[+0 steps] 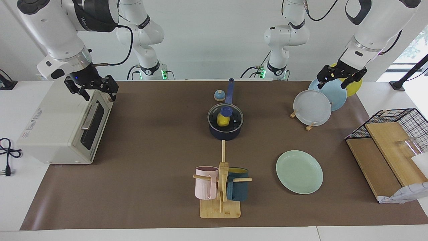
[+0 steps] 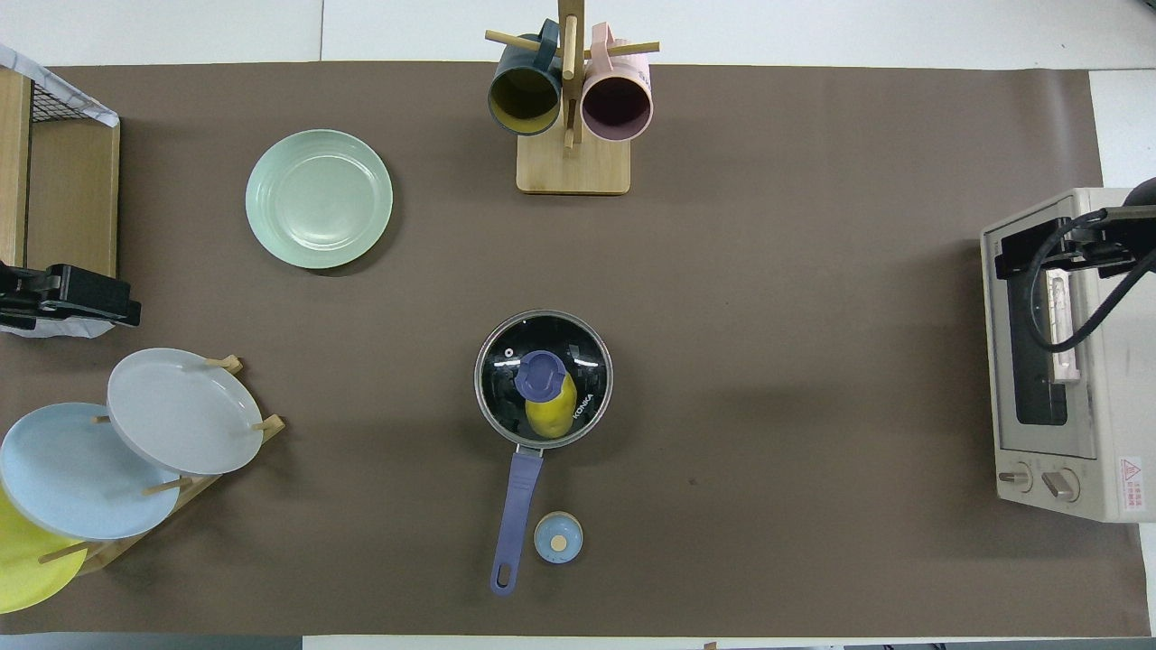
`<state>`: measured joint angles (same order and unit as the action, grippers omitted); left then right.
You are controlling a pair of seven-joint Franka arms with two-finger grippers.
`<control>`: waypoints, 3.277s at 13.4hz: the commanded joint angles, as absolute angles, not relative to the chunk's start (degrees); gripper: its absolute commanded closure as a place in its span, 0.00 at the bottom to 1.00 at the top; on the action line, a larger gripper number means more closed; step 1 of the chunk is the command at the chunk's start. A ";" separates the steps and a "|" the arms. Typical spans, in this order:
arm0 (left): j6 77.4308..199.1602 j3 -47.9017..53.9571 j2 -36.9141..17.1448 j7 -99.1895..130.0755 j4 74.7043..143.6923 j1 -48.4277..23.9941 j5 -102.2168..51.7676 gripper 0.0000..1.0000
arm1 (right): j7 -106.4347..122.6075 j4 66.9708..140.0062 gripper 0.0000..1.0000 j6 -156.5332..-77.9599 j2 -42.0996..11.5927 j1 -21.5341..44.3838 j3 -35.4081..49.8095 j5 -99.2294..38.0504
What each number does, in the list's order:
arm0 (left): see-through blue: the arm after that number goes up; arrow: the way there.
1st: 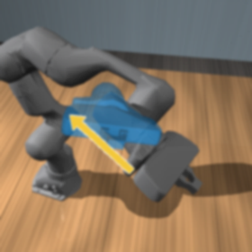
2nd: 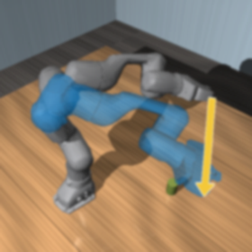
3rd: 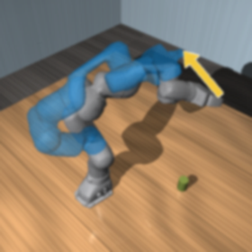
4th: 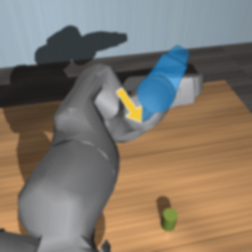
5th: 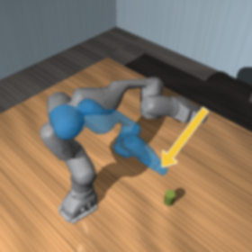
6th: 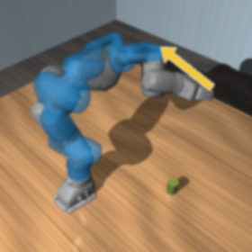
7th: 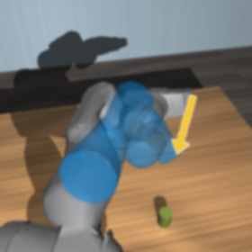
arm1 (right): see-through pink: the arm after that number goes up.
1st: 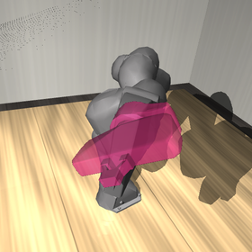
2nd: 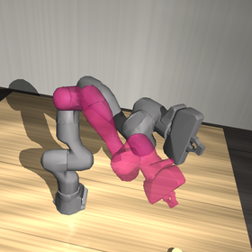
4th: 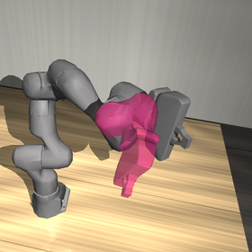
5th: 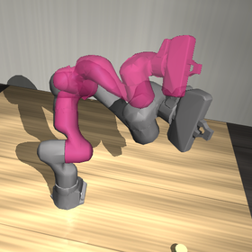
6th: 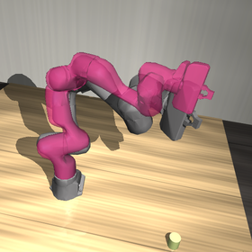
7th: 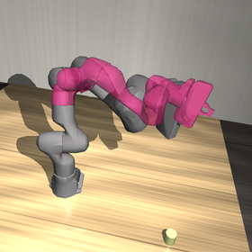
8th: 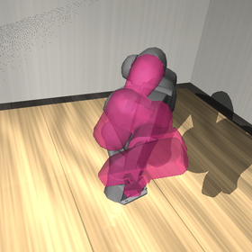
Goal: Transfer potato from pot to plate
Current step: 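Reach the right gripper over the glass lid on the saucepan, then grasp the lid's blue knob with the right gripper and lift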
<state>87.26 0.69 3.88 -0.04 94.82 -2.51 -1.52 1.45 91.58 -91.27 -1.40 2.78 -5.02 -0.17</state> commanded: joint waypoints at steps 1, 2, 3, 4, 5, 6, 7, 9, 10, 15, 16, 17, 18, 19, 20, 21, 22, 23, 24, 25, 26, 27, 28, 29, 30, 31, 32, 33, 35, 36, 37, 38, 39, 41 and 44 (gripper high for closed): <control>86.66 1.32 4.92 0.18 95.45 -1.58 -1.58 0.00 | 1.23 91.85 0.00 -91.76 -0.79 2.72 -4.75 0.44; 86.66 1.32 4.92 0.18 95.45 -1.58 -1.67 0.00 | 1.14 91.85 0.00 -91.76 -0.79 2.72 -4.75 0.53; 86.66 1.32 4.92 0.18 95.45 -1.58 -1.58 0.00 | 0.97 91.85 0.00 -91.76 -0.79 2.72 -4.66 0.53; 86.66 1.32 4.92 0.18 95.45 -1.58 -1.58 0.00 | 0.88 91.85 0.00 -92.02 -0.79 2.72 -4.66 0.44; 86.66 1.32 4.92 0.18 95.45 -1.58 -1.58 0.00 | 0.79 91.93 0.00 -92.02 -0.70 2.72 -4.66 0.27; 86.66 1.32 4.92 0.18 95.45 -1.58 -1.58 0.00 | 0.88 92.28 0.00 -92.02 -0.62 2.72 -4.66 0.18; 86.66 1.32 4.92 0.18 95.45 -1.58 -1.58 0.00 | 0.97 92.37 0.00 -91.59 -0.35 2.64 -4.66 0.09; 86.66 1.32 4.92 0.18 95.45 -1.58 -1.58 0.00 | 2.10 93.07 0.00 -88.79 0.35 2.81 -4.57 0.09; 86.66 1.32 4.92 0.18 95.45 -1.58 -1.58 0.00 | 3.50 93.16 0.00 -88.77 0.35 3.25 -4.48 0.09; 86.66 1.32 4.92 0.18 95.45 -1.58 -1.58 0.00 | -1.46 90.98 0.00 -90.44 -0.61 12.63 -4.22 -1.58; 86.66 1.32 4.92 0.18 95.45 -1.58 -1.58 0.00 | -5.93 88.97 0.00 -89.83 -1.83 15.35 -4.22 -1.67; 86.66 1.32 4.92 0.18 95.45 -1.58 -1.58 0.00 | -9.63 86.77 0.00 -89.30 -3.50 17.99 -4.13 -1.76; 86.66 1.32 4.92 0.18 95.45 -1.58 -1.58 0.00 | -13.50 84.57 0.00 -89.12 -5.69 20.71 -4.13 -2.28; 86.66 1.32 4.92 0.18 95.45 -1.58 -1.58 0.00 | -17.45 82.72 0.00 -89.47 -7.80 23.79 -4.13 -3.50; 86.66 1.32 4.92 0.18 95.45 -1.58 -1.58 0.00 | -21.84 82.18 0.00 -90.52 -9.39 27.39 -4.13 -3.69; 86.66 1.32 4.92 0.18 95.45 -1.58 -1.58 0.00 | -25.80 82.18 0.00 -93.40 -10.27 30.73 -4.13 -3.60; 86.66 1.32 4.92 0.18 95.45 -1.58 -1.58 0.00 | -29.06 82.44 0.00 -96.56 -11.41 33.55 -4.13 -3.69; 86.66 1.32 4.92 0.18 95.45 -1.58 -1.58 0.00 | -31.35 82.44 0.00 -98.68 -13.25 36.18 -4.13 -3.60; 86.66 1.32 4.92 0.18 95.45 -1.58 -1.58 0.00 | -34.16 82.70 0.00 -101.83 -15.10 38.82 -4.13 -3.43; 86.66 1.32 4.92 0.18 95.45 -1.58 -1.58 0.00 | -36.80 84.27 0.00 -105.61 -16.60 40.85 -4.13 -3.17; 86.66 1.32 4.92 0.18 95.45 -1.58 -1.58 0.00 | -36.83 86.29 0.00 -107.82 -16.70 41.48 -4.13 -2.64; 86.66 1.32 4.92 0.18 95.45 -1.58 -1.58 0.00 | -37.09 87.00 0.00 -108.62 -17.13 43.14 -4.13 -1.16; 86.66 1.32 4.92 0.18 95.45 -1.58 -1.58 0.00 | -37.44 87.10 0.00 -109.07 -18.97 45.07 -4.13 0.51; 86.66 1.32 4.92 0.18 95.45 -1.58 -1.58 0.00 | -37.70 87.45 0.00 -109.25 -19.59 45.61 -4.13 0.88; 86.66 1.32 4.92 0.18 95.45 -1.58 -1.58 0.00 | -37.71 87.71 0.00 -109.25 -19.60 45.62 -4.13 0.97; 86.66 1.32 4.92 0.18 95.45 -1.58 -1.58 0.00 | -37.71 89.63 0.00 -110.99 -19.16 45.53 -4.13 0.97; 86.66 1.32 4.92 0.18 95.45 -1.58 -1.58 0.00 | -37.71 93.91 0.00 -115.10 -17.59 45.88 -4.13 0.97; 86.66 1.32 4.92 0.18 95.45 -1.58 -1.58 0.00 | -37.79 98.31 0.00 -118.44 -16.10 46.05 -4.13 1.05; 86.66 1.32 4.92 0.18 95.45 -1.58 -1.58 0.00 | -37.79 100.89 0.00 -119.62 -15.21 47.37 -4.13 1.05; 86.66 1.32 4.92 0.18 95.45 -1.58 -1.58 0.00 | -37.79 101.59 0.00 -119.45 -14.94 47.37 -4.13 1.05; 86.66 1.32 4.92 0.18 95.45 -1.58 -1.58 0.00 | -37.79 102.73 0.00 -120.23 -14.51 47.37 -4.13 1.40; 86.66 1.32 4.92 0.18 95.45 -1.58 -1.58 0.00 | -37.62 103.35 0.00 -120.93 -14.41 47.29 -4.13 1.41; 86.66 1.32 4.92 0.18 95.45 -1.58 -1.58 0.00 | -37.62 103.45 0.00 -121.02 -14.41 47.20 -4.13 1.41; 86.66 1.32 4.92 0.18 95.45 -1.58 -1.58 0.00 | -37.62 103.62 0.03 -121.03 -14.33 47.37 -4.13 1.41; 86.66 1.32 4.92 0.18 95.45 -1.58 -1.58 0.00 | -37.18 103.62 0.13 -121.11 -14.33 47.29 -4.13 1.49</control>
<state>87.25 0.69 3.88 -0.04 94.82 -2.51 -1.52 -36.90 101.39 -119.69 -16.06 47.12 -3.95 0.45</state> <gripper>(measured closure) 0.000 0.110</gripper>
